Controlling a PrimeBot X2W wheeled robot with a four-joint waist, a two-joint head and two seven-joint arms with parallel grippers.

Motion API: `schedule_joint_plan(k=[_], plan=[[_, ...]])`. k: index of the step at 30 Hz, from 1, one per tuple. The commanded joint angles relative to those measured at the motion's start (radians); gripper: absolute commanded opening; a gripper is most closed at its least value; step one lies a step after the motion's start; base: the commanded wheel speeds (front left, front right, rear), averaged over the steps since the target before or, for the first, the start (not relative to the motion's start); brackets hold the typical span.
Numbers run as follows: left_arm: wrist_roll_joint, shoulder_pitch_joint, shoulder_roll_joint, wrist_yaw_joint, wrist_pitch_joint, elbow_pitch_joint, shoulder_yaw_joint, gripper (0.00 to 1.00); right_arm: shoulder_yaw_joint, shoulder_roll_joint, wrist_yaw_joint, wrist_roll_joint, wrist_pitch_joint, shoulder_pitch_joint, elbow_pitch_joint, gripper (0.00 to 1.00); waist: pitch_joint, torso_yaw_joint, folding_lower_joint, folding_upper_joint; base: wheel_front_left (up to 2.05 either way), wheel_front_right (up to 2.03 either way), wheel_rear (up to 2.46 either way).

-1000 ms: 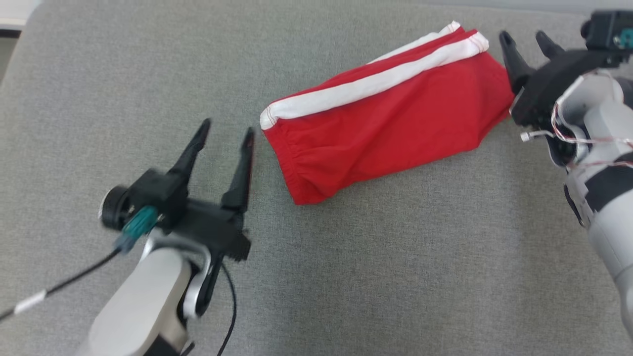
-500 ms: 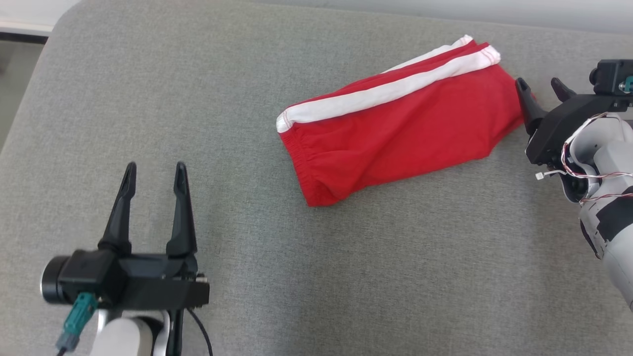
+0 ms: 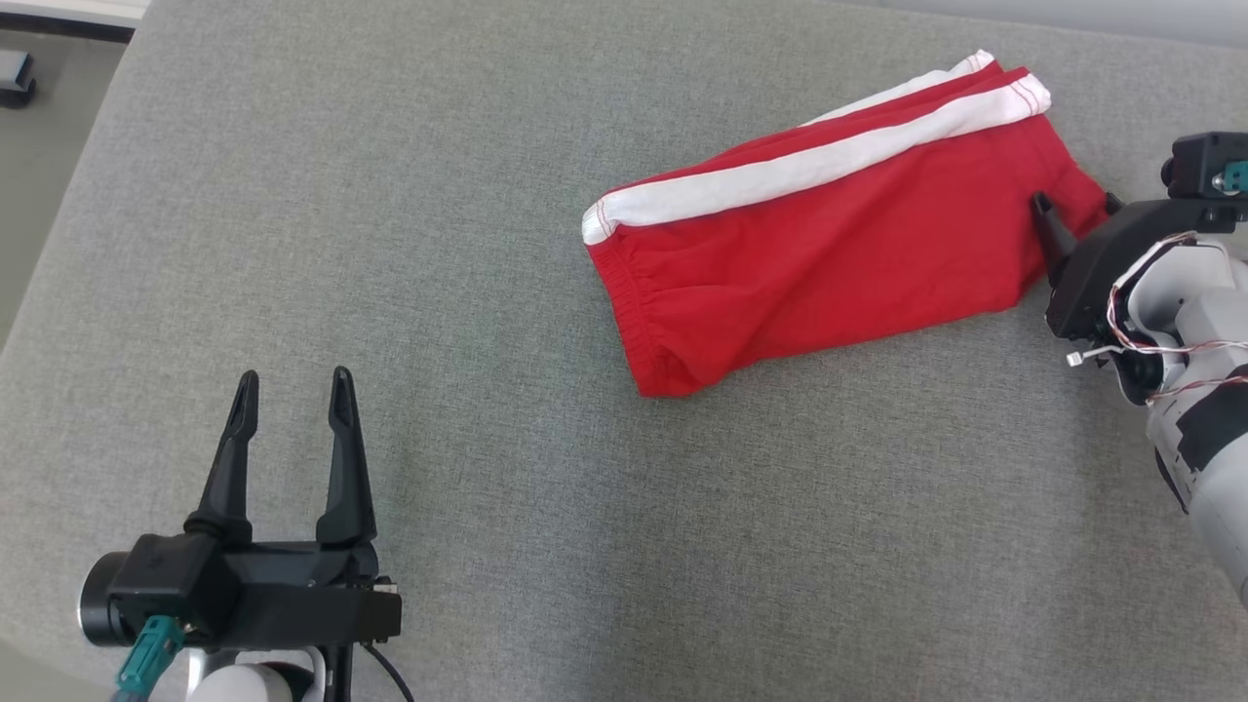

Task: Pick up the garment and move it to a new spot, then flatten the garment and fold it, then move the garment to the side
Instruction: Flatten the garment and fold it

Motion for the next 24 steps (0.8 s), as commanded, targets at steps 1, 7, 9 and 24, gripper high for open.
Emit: schedule_joint_plan(k=[1,7,9,24], plan=[[0.009,0.003,-0.005,-0.002,-0.003,0.003,0.004,1.00,0.006,0.016,-0.003,0.004,0.007,0.006,0.003,0.00,-0.001,0.000,0.0000,0.0000,0.00,0.00,0.00],[0.025,0.013,-0.011,-0.022,-0.003,0.025,0.042,1.00,0.012,0.021,-0.003,0.036,-0.002,0.016,-0.017,0.00,-0.032,-0.023,0.0000,0.0000,0.00,0.00,0.00],[0.028,0.025,-0.013,-0.024,-0.003,0.029,0.052,1.00,0.017,0.023,-0.003,0.047,-0.014,0.027,-0.032,0.00,-0.051,-0.035,0.0000,0.0000,0.00,0.00,0.00],[0.048,0.140,-0.014,-0.032,-0.003,0.042,0.084,1.00,0.060,-0.051,-0.003,0.227,-0.077,0.326,-0.299,0.00,-0.199,-0.150,0.0000,0.0000,0.00,0.00,0.00]])
